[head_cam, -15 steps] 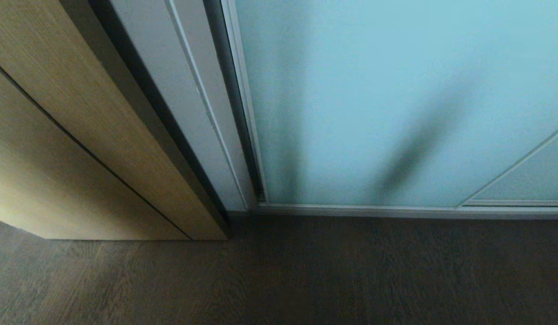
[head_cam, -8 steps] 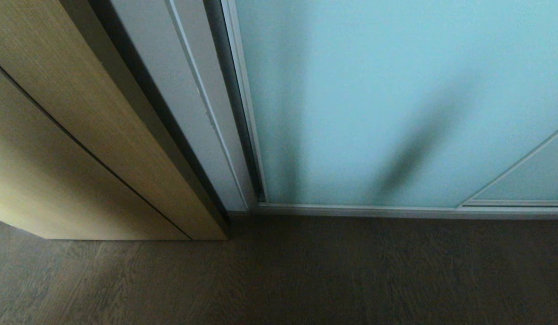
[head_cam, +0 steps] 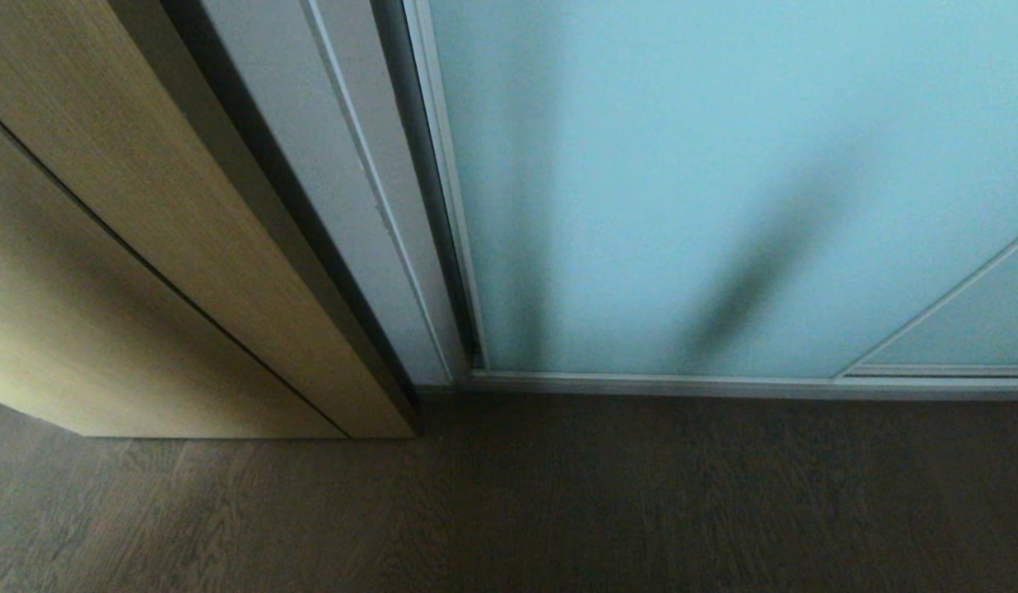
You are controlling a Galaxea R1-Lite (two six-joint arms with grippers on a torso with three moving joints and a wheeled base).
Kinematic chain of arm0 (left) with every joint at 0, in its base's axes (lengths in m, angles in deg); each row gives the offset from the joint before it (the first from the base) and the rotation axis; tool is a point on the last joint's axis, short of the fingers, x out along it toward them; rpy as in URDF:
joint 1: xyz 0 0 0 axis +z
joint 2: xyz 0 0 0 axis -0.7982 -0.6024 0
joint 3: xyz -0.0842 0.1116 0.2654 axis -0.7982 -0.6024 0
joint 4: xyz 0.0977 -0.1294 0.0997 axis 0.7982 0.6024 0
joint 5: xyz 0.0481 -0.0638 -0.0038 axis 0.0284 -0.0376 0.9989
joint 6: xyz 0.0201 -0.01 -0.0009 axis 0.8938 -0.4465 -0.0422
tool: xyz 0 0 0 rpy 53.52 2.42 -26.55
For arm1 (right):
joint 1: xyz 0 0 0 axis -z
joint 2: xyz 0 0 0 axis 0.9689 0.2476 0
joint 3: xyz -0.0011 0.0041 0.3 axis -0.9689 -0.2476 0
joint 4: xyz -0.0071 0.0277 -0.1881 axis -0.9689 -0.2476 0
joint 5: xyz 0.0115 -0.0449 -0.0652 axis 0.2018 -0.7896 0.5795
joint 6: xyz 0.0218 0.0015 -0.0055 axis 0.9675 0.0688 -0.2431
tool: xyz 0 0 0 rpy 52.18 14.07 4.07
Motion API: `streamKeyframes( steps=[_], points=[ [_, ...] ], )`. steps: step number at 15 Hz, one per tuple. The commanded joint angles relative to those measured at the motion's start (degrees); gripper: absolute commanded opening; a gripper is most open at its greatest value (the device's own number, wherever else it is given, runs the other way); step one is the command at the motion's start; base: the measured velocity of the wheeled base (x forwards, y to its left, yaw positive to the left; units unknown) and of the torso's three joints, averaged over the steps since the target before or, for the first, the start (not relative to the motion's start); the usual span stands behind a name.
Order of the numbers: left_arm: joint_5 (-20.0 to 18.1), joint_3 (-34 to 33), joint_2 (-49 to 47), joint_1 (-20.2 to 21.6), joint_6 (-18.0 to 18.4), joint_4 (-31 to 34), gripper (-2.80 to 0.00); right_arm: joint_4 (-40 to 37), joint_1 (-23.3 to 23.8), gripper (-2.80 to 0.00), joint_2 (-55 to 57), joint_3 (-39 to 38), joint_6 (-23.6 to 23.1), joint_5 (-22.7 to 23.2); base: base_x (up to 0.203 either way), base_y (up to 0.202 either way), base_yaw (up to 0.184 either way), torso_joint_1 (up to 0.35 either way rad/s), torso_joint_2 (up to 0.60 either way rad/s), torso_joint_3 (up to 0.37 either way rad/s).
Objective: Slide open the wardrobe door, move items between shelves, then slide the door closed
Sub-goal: Open the door
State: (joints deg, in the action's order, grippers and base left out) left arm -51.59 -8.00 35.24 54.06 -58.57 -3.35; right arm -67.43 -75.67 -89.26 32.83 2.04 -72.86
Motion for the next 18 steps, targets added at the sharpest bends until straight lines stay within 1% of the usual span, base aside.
streamKeyframes(
  steps=[1,3,5,6,7,8,9,11,13,15,17,18],
  points=[
    [-4.74,10.29,-11.51,0.04,-2.75,0.17,-2.80,0.00,0.00,-2.80,0.07,0.00,0.00,0.04,0.000,0.000,0.000,0.000,0.00,0.000],
    [-13.20,16.20,-15.84,0.04,-4.21,0.31,-2.80,0.00,0.00,-2.80,0.07,0.00,0.06,-0.04,0.000,0.000,0.000,0.000,0.00,0.000],
    [-17.39,20.97,-18.44,0.05,-4.71,0.60,-2.80,0.00,0.00,-2.80,0.07,0.00,-0.02,0.02,0.000,0.000,0.000,0.000,0.00,0.000],
    [-18.20,22.81,-19.43,0.05,-5.09,0.66,-2.80,0.00,0.00,-2.80,0.07,0.00,-0.02,-0.04,0.000,0.000,0.000,0.000,0.00,0.000],
    [-18.39,24.43,-20.37,0.05,-6.82,0.64,-2.80,0.00,0.00,-2.80,0.07,0.00,-0.02,0.03,0.000,0.000,0.000,0.000,0.00,0.000],
    [-18.62,26.42,-21.86,0.05,-9.62,0.63,-2.80,0.00,0.00,-2.80,0.07,0.00,-0.02,-0.03,0.000,0.000,0.000,0.000,0.00,0.000],
    [-19.02,28.24,-23.49,0.05,-11.62,0.61,-2.80,0.00,0.00,-2.80,0.07,0.00,-0.02,0.01,0.000,0.000,0.000,0.000,0.00,0.000],
    [-20.13,30.75,-26.50,0.03,-13.72,0.50,-2.80,0.00,0.00,-2.80,0.07,0.00,-0.02,0.03,0.000,0.000,0.000,0.000,0.00,0.000],
    [-21.91,31.33,-29.78,0.04,-14.12,0.45,-2.80,0.00,0.00,-2.80,0.07,0.00,-0.02,0.00,0.000,0.000,0.000,0.000,0.00,0.000],
    [-22.34,32.70,-33.87,0.01,-14.15,0.29,-2.80,0.00,0.00,-2.80,0.07,0.00,-0.02,-0.04,0.000,0.000,0.000,0.000,0.00,0.000],
    [-22.34,35.89,-37.27,-0.04,-14.47,0.56,-2.80,0.00,0.00,-2.80,0.07,0.00,-0.02,0.00,0.000,0.000,0.000,0.000,0.00,0.000],
    [-22.53,37.34,-38.21,-0.14,-15.94,0.59,-2.80,0.00,0.00,-2.80,0.07,0.00,-0.02,0.04,0.000,0.000,0.000,0.000,0.00,0.000]
  ],
)
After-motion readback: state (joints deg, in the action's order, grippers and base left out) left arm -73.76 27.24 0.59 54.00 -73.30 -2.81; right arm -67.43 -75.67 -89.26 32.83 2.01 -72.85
